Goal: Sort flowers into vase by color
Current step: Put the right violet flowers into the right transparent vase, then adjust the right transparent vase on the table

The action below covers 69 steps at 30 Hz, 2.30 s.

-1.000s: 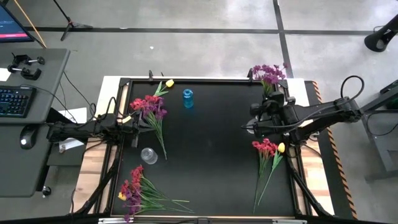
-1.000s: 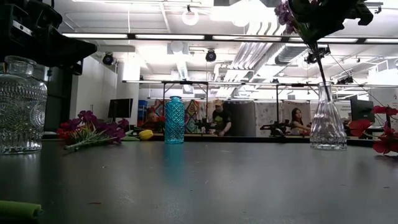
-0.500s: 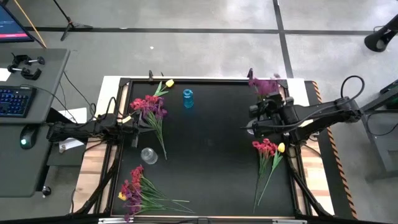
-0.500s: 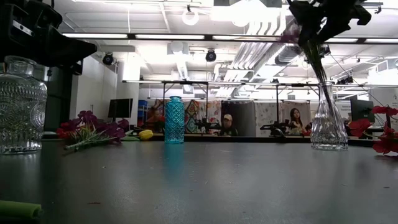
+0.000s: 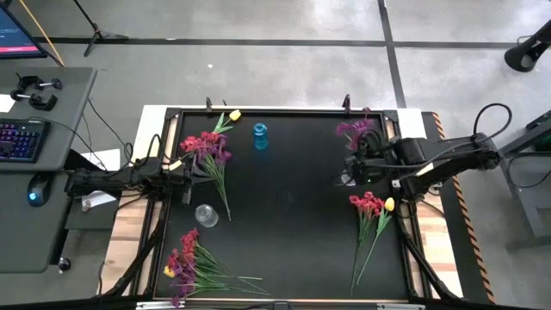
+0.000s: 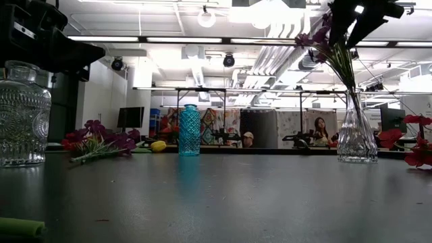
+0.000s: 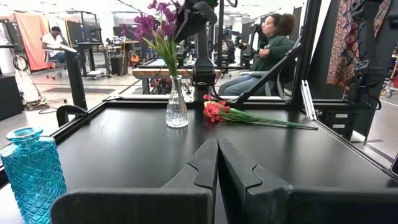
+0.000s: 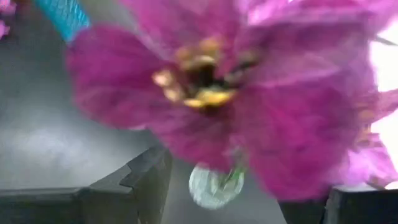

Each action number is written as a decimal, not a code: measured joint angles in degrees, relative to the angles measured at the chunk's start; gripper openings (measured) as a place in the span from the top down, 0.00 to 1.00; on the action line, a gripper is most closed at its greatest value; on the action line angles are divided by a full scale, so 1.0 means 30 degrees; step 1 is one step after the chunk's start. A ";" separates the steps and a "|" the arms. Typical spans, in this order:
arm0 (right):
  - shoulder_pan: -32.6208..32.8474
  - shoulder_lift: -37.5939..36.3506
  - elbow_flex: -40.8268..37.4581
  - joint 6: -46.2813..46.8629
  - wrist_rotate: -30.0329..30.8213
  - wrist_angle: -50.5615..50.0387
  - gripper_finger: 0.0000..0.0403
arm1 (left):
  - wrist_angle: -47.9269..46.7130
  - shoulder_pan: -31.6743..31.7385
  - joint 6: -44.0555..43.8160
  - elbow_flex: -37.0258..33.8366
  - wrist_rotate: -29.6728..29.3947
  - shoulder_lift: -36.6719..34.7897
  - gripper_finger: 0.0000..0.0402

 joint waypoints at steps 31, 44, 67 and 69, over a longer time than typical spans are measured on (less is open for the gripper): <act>0.2455 0.0058 -0.8791 0.5311 -0.6265 0.4537 0.83 | 0.0000 0.0000 -0.0006 0.0000 -0.0002 0.0000 1.00; 0.1032 0.0051 -1.1340 0.4195 -0.3273 0.8888 0.99 | -0.0001 -0.0005 -0.0004 0.0000 -0.0004 0.0000 1.00; -0.1727 0.0051 -1.1392 0.1631 -0.0729 0.9091 1.00 | 0.0002 -0.0004 -0.0002 0.0000 -0.0004 0.0000 1.00; -0.2064 0.0051 -1.1392 0.1112 -0.0477 0.9374 1.00 | 0.0006 -0.0006 0.0001 0.0000 -0.0001 0.0000 1.00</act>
